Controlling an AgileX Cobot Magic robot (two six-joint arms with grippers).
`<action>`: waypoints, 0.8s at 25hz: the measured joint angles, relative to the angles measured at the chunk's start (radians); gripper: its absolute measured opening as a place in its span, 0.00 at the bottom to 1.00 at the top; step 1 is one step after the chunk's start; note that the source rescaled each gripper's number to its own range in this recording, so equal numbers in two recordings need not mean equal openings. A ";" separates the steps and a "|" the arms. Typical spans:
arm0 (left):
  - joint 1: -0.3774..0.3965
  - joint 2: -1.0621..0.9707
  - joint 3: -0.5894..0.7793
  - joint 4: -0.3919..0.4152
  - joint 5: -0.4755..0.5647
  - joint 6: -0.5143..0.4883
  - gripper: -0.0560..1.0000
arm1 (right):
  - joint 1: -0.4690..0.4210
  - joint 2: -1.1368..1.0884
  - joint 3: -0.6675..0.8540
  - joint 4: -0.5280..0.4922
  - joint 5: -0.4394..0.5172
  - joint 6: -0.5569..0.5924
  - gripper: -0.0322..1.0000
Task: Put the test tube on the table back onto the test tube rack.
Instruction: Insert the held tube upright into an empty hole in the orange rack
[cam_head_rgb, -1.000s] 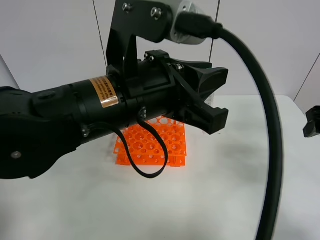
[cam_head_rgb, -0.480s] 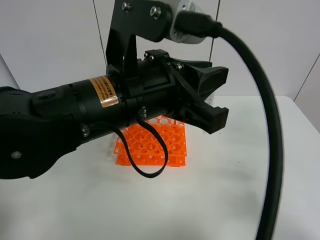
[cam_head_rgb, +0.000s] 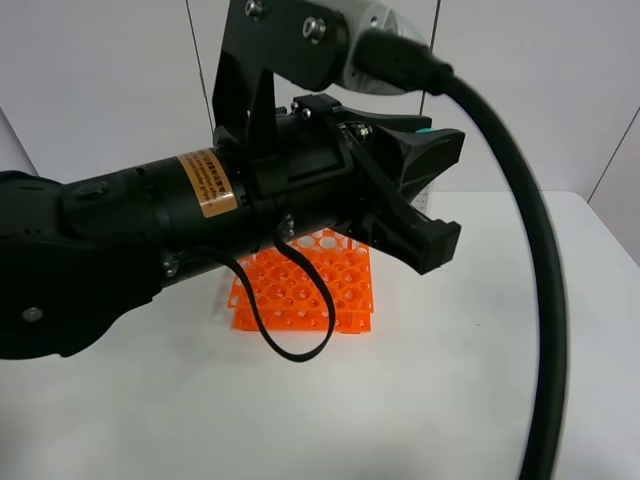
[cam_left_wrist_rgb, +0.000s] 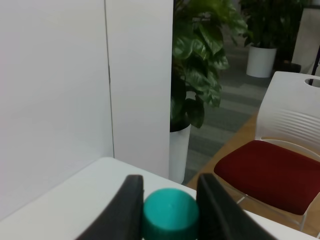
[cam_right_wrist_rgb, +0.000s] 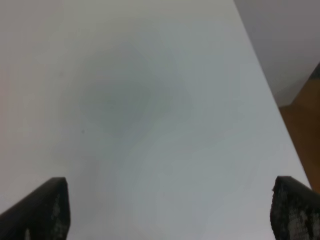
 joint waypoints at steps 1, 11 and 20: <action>0.000 0.000 0.000 0.006 -0.003 0.000 0.05 | 0.000 0.000 0.000 0.000 0.000 0.000 0.96; 0.000 0.000 0.000 0.015 -0.016 0.000 0.05 | 0.046 -0.202 0.150 0.041 -0.059 0.029 0.96; 0.000 0.000 0.000 0.016 -0.019 0.007 0.05 | 0.198 -0.366 0.178 0.004 -0.060 0.033 0.96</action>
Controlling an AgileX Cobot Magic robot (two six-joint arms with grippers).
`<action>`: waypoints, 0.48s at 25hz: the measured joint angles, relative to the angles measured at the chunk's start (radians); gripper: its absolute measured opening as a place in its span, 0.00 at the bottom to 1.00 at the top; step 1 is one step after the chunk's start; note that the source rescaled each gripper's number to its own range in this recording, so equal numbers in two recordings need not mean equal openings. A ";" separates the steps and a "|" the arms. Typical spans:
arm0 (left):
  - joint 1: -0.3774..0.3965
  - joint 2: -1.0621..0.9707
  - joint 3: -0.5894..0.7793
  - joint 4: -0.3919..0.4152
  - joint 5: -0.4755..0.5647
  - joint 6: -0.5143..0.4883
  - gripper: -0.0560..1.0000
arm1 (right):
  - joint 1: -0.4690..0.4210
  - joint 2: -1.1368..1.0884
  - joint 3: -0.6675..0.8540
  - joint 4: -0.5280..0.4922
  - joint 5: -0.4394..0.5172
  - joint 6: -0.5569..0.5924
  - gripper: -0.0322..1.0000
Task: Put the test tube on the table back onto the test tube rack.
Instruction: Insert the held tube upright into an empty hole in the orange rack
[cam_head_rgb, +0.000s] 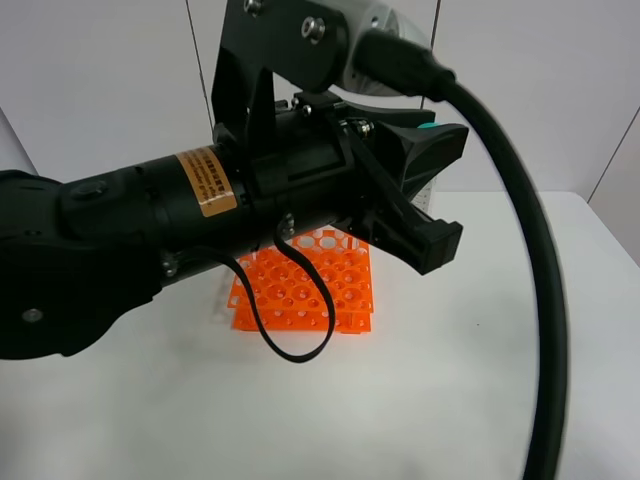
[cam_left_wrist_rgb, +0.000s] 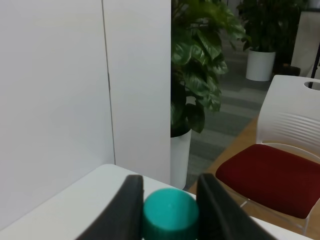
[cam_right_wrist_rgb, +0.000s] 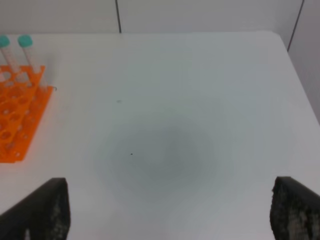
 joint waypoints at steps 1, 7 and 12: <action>0.000 0.000 0.000 0.000 0.000 0.000 0.05 | 0.001 -0.010 0.006 -0.001 0.007 0.000 0.96; 0.000 0.000 0.000 0.000 0.000 0.005 0.05 | 0.001 -0.016 0.016 -0.004 0.018 0.001 0.96; 0.000 0.000 0.000 0.000 0.000 0.006 0.05 | 0.001 -0.016 0.017 -0.010 0.018 0.001 0.96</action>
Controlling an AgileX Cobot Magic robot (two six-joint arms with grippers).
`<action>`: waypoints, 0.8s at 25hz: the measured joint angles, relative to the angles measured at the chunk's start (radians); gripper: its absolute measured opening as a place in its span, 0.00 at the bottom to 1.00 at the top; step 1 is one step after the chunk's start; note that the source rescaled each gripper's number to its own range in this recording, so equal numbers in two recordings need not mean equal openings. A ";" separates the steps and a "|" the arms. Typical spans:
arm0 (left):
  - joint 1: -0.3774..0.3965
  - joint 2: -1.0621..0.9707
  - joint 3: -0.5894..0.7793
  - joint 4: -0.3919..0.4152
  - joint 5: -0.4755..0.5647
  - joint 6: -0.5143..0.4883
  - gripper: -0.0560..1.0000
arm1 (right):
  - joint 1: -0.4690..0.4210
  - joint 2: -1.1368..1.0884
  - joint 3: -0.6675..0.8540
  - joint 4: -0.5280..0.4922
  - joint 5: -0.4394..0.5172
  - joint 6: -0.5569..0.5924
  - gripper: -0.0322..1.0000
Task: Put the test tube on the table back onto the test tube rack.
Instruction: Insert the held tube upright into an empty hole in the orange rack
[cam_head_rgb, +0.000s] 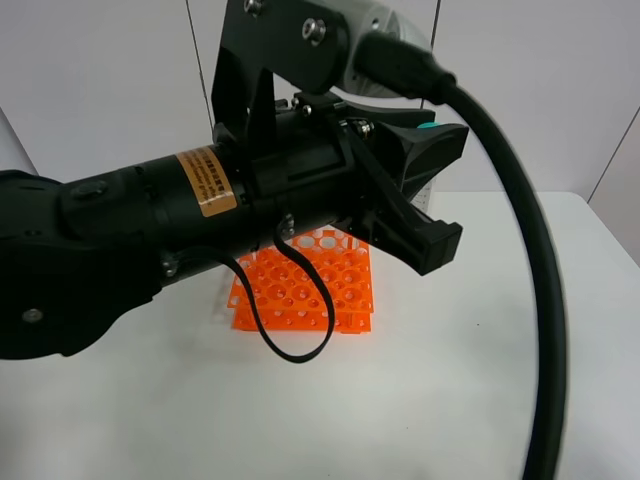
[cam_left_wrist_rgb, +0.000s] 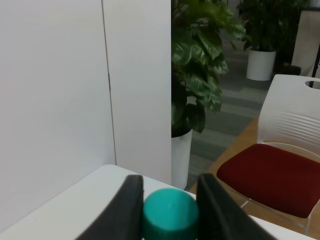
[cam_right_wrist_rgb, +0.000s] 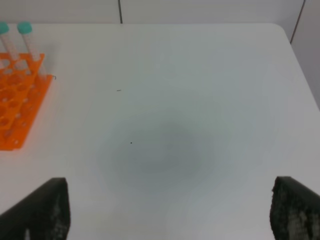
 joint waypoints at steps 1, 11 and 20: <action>0.000 0.000 0.000 0.000 0.000 0.000 0.05 | 0.000 0.000 0.000 0.000 0.000 0.000 0.96; 0.000 0.000 0.000 0.000 0.004 0.001 0.05 | 0.000 0.000 0.000 0.000 0.000 0.000 0.96; 0.110 0.000 0.000 0.003 0.073 0.001 0.05 | 0.000 0.000 0.000 0.000 0.000 0.000 0.96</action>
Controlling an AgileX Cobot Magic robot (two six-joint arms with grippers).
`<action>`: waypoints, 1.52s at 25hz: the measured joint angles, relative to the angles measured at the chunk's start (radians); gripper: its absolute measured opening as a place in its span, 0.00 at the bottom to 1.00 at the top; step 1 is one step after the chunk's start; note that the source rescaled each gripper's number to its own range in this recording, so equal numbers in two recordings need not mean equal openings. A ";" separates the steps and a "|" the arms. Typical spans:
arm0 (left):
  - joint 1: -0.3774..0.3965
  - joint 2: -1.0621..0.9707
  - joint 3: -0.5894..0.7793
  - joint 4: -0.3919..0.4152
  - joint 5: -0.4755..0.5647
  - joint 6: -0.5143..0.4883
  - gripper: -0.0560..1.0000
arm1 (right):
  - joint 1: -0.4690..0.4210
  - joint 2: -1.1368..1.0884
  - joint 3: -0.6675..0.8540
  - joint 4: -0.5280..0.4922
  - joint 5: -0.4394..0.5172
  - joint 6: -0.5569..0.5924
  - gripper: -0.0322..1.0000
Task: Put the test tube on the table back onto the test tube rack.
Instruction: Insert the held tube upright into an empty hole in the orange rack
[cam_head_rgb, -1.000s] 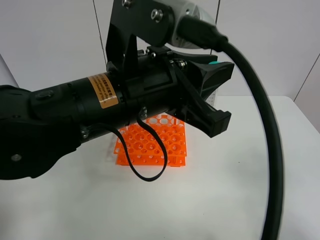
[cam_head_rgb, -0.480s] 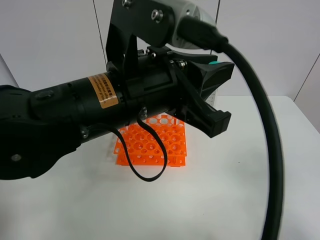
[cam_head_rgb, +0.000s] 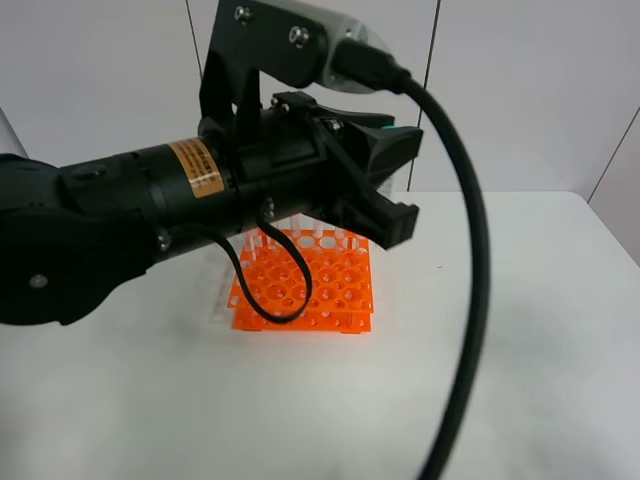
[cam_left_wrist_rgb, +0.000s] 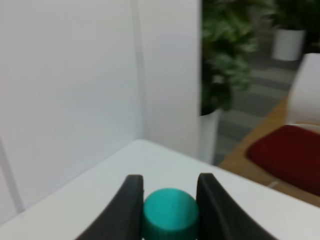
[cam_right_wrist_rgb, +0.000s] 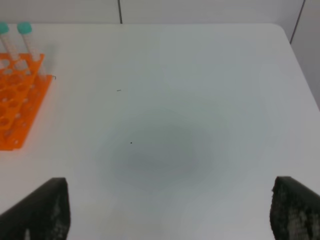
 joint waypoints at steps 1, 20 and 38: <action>0.000 0.000 0.000 0.000 0.000 0.000 0.05 | 0.000 0.000 0.000 0.005 0.000 0.000 0.96; 0.414 0.099 -0.001 -0.001 -0.079 -0.042 0.05 | 0.000 0.000 0.000 0.000 0.000 0.000 0.96; 0.414 0.444 -0.001 -0.002 -0.419 -0.043 0.05 | 0.000 0.000 0.000 0.000 0.000 0.000 0.96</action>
